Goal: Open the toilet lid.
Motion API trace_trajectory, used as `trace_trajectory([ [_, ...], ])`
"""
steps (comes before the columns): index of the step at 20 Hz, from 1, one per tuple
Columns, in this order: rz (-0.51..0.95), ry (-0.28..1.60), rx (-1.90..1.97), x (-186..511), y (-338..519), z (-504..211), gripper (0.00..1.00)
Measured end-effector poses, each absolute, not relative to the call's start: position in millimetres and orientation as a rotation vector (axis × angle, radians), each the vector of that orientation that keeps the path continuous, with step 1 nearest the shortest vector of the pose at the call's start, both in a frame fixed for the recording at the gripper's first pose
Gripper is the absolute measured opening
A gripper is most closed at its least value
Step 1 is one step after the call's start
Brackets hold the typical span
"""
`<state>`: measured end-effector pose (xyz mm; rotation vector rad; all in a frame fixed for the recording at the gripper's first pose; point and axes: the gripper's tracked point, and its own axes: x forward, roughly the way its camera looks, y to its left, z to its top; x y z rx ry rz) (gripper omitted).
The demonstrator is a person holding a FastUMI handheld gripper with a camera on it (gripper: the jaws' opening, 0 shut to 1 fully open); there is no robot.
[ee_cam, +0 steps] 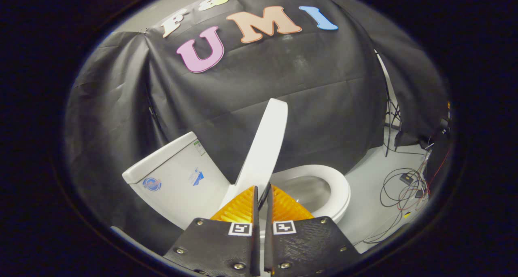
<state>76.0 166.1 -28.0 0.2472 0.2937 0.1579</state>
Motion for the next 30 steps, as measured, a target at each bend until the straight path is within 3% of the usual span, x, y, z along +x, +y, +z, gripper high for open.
trace_trajectory([
  [30, 0.334, 0.122, 0.112, 66, 302, 33, 0.05],
])
